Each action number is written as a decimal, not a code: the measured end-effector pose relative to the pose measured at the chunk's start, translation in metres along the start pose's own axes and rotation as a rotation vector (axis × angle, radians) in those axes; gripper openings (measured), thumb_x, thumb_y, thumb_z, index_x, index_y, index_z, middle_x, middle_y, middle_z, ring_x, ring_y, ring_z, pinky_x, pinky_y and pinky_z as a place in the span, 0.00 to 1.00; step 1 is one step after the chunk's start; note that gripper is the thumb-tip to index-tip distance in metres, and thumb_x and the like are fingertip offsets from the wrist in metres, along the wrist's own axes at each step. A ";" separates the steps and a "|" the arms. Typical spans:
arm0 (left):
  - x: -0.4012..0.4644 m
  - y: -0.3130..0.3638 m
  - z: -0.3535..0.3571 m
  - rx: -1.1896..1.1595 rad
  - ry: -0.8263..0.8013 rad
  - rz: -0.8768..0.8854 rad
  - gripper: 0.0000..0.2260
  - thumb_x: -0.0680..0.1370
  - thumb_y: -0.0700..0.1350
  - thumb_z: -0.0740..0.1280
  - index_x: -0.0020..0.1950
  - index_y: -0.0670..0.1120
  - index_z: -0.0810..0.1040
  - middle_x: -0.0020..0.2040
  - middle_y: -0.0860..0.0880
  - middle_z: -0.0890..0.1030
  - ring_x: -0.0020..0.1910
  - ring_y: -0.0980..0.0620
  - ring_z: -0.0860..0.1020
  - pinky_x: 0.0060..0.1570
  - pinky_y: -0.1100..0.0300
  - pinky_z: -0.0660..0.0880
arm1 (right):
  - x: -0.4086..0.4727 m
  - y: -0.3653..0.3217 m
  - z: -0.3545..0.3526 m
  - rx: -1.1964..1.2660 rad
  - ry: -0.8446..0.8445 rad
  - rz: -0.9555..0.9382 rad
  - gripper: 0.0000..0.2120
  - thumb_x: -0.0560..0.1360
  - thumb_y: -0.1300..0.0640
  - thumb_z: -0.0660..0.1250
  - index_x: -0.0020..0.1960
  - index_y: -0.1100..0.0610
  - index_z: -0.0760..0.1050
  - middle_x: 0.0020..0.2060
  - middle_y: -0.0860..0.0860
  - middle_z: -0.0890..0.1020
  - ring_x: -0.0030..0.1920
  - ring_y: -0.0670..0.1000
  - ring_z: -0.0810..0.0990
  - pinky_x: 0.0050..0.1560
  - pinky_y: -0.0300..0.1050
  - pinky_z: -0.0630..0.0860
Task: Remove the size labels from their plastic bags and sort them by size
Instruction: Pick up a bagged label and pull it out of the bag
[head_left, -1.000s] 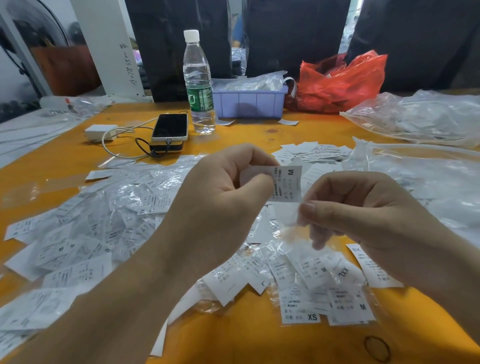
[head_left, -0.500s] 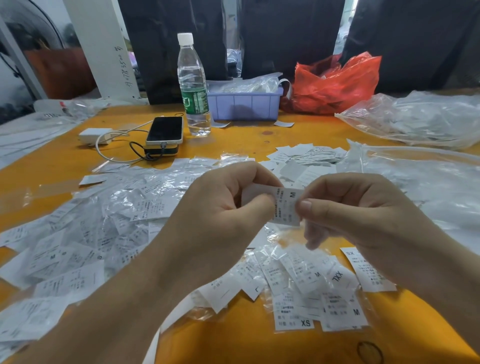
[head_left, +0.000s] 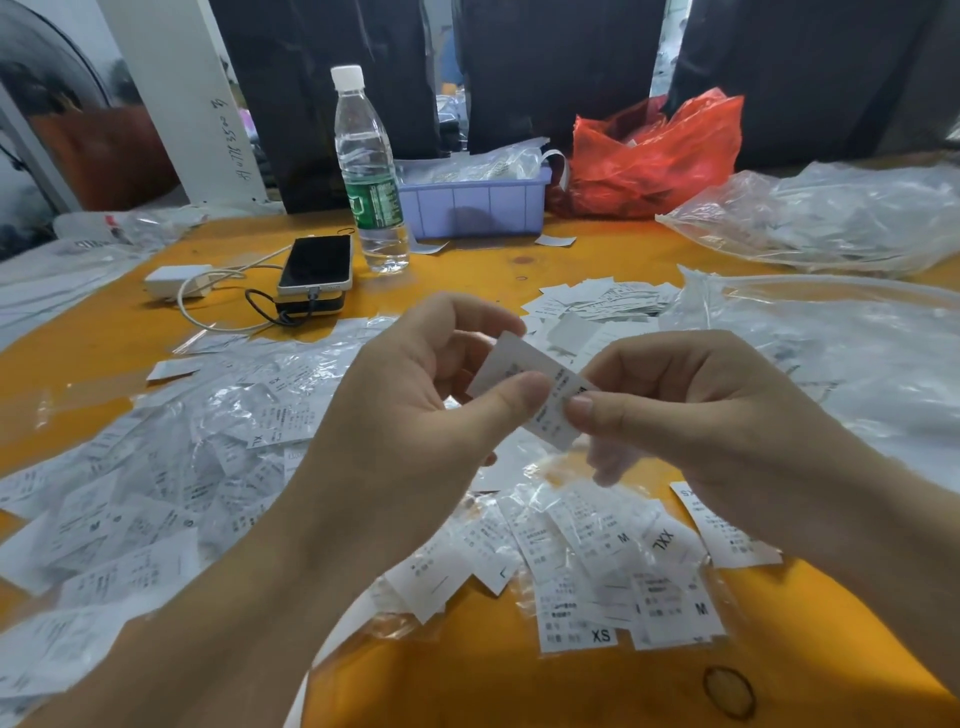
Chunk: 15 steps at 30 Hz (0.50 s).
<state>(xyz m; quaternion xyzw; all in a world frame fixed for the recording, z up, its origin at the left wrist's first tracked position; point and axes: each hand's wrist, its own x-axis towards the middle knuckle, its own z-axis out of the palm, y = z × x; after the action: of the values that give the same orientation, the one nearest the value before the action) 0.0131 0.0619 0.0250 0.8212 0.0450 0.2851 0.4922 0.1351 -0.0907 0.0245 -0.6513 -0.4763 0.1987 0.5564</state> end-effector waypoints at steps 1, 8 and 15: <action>0.000 0.000 0.001 0.019 0.007 0.013 0.07 0.71 0.50 0.71 0.48 0.56 0.78 0.39 0.52 0.83 0.37 0.52 0.80 0.30 0.61 0.78 | 0.001 0.000 0.001 0.012 0.010 0.003 0.08 0.70 0.52 0.69 0.41 0.56 0.84 0.30 0.52 0.83 0.33 0.50 0.82 0.37 0.44 0.81; -0.003 0.002 0.002 0.093 -0.099 -0.018 0.06 0.75 0.57 0.64 0.50 0.60 0.78 0.40 0.52 0.81 0.36 0.48 0.79 0.34 0.42 0.77 | 0.002 -0.002 0.010 0.032 0.029 -0.012 0.09 0.70 0.49 0.72 0.39 0.55 0.82 0.30 0.50 0.82 0.32 0.49 0.82 0.38 0.43 0.81; -0.001 0.001 0.001 0.025 -0.036 -0.041 0.07 0.75 0.55 0.61 0.52 0.60 0.76 0.42 0.55 0.81 0.38 0.53 0.79 0.32 0.57 0.78 | 0.000 -0.004 0.005 0.097 0.058 0.024 0.07 0.69 0.53 0.69 0.37 0.54 0.83 0.31 0.50 0.82 0.33 0.50 0.81 0.38 0.47 0.82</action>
<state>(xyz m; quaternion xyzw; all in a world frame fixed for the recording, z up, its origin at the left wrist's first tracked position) 0.0120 0.0599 0.0253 0.8313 0.0568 0.2594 0.4883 0.1294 -0.0882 0.0262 -0.6347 -0.4419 0.2093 0.5984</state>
